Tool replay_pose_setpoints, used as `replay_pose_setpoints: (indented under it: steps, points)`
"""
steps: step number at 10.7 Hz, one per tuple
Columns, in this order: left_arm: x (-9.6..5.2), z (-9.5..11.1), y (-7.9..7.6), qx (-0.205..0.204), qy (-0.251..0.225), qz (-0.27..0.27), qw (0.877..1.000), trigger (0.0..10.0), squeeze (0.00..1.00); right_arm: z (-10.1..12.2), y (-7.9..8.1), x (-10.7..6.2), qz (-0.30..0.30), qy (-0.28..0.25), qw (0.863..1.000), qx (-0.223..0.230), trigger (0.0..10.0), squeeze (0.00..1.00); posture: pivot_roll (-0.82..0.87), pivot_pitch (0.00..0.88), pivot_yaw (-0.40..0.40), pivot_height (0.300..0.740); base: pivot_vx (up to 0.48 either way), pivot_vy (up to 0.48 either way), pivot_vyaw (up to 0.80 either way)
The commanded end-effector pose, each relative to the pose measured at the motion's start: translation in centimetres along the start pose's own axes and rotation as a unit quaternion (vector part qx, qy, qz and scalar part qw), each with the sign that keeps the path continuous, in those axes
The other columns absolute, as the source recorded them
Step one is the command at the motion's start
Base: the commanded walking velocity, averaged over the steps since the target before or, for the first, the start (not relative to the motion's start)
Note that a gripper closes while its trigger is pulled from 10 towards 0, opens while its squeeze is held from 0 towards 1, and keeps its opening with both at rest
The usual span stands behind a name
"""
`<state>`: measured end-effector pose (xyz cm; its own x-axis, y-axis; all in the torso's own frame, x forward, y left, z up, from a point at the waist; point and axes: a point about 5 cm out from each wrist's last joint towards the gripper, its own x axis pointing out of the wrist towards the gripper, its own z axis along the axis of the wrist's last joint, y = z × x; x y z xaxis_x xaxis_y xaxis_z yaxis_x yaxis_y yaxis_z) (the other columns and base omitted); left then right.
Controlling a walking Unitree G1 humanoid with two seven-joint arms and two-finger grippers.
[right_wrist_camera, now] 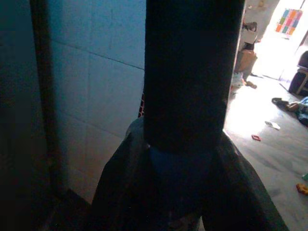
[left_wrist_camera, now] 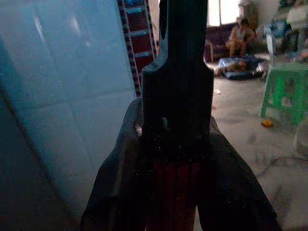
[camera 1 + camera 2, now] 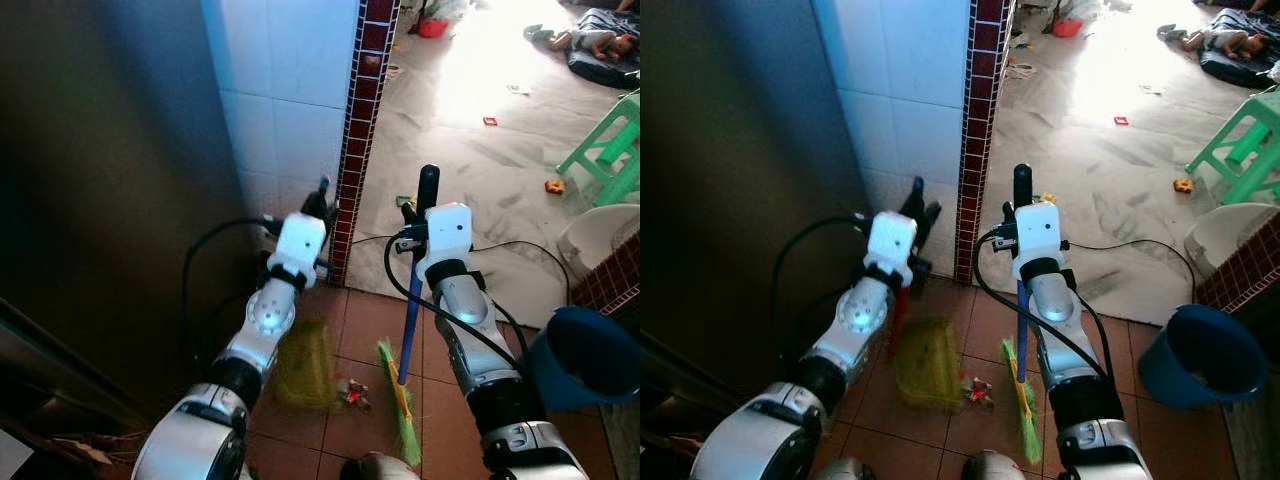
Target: Sweep floor
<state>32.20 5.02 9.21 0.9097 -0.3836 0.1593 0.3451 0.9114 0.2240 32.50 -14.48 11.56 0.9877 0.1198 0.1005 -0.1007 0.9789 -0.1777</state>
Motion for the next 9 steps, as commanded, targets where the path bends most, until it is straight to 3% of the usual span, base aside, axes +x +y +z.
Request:
replay_pose_setpoints:
  steps: [1, 6, 7, 9]
  points:
    - [0.2, 0.3, -0.1, 0.016, -0.007, -0.018, 1.000, 10.0, 0.00, 1.1, -0.3, 0.5, -0.004, -0.023, 1.000, -0.006, 10.0, 0.00, -0.08, 0.000, -0.019, 0.740, 0.000, 0.000, 0.00]
    - [-0.4, -0.6, -0.4, 0.032, 0.008, -0.001, 0.999, 10.0, 0.00, 0.8, 0.2, 0.6, -0.004, -0.019, 1.000, 0.009, 10.0, 0.00, -0.09, 0.000, -0.016, 0.740, 0.000, 0.000, 0.00]
    - [-0.5, -1.3, -1.1, -0.001, 0.035, 0.022, 0.999, 10.0, 0.00, 1.2, 0.9, 0.8, 0.004, -0.025, 0.998, 0.055, 10.0, 0.00, -0.09, 0.000, -0.015, 0.740, 0.000, 0.000, 0.00]
    - [-0.7, -2.2, -2.3, -0.052, 0.078, 0.010, 0.996, 10.0, 0.00, 1.8, 1.5, 0.9, 0.023, -0.037, 0.995, 0.095, 10.0, 0.00, -0.10, 0.000, -0.014, 0.740, 0.000, 0.000, 0.00]
